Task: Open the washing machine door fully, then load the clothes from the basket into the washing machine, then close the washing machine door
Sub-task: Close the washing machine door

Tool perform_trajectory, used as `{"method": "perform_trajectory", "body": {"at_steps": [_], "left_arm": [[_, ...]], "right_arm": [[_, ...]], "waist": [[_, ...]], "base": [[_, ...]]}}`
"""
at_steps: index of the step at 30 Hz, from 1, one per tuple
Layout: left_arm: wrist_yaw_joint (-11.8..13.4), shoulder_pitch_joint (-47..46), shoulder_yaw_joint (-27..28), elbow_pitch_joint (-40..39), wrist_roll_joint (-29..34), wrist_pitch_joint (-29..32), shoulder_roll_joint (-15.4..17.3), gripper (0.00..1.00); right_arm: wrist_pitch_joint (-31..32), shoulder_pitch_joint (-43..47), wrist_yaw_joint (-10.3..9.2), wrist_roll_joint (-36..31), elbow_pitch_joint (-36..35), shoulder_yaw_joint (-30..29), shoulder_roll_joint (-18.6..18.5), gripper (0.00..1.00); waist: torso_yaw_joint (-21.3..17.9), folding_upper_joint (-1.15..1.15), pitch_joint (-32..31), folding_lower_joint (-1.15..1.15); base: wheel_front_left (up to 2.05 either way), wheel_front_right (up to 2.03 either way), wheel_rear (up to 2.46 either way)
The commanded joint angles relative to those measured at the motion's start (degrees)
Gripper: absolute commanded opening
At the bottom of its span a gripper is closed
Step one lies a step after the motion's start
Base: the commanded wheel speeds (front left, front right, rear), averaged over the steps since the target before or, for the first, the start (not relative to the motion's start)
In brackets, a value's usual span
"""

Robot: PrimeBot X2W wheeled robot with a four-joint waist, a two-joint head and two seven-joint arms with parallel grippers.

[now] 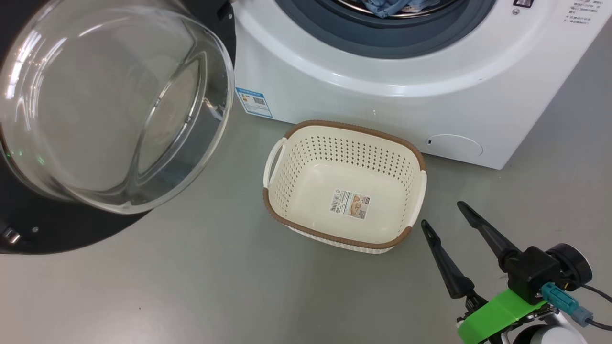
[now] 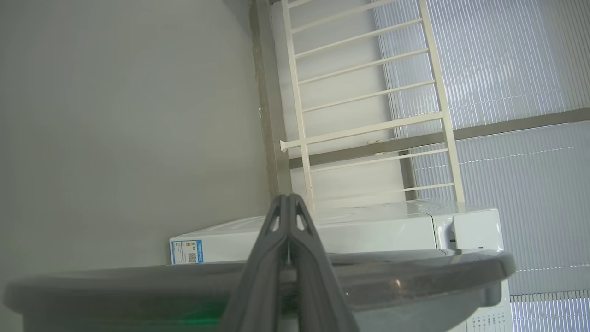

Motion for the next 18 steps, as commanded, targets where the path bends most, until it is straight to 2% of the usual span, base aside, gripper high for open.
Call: {"method": "perform_trajectory", "body": {"at_steps": [1,12,18], "left_arm": [[-1.3,0.1,2.0,-1.3,-1.0,1.6,3.3,0.0],[-3.3,4.8,2.7,-6.1,-2.7,7.4,1.4,0.0],[-3.8,9.5,3.4,-11.8,-3.2,10.8,-0.2,0.0]], "right_arm": [[-0.6,-1.2,0.09,-0.1,-1.4,1.2,0.3,1.0],[-1.4,-0.7,0.09,-0.4,-1.0,0.4,1.5,1.0],[-2.3,-0.2,0.09,-0.4,-0.7,-0.1,2.3,1.0]], "waist": [[0.2,0.0,0.0,0.0],[0.9,0.0,-0.8,0.0],[0.7,0.0,-2.0,0.0]], "base": [[0.0,0.0,0.0],[0.0,0.0,0.0],[0.0,0.0,0.0]]}}
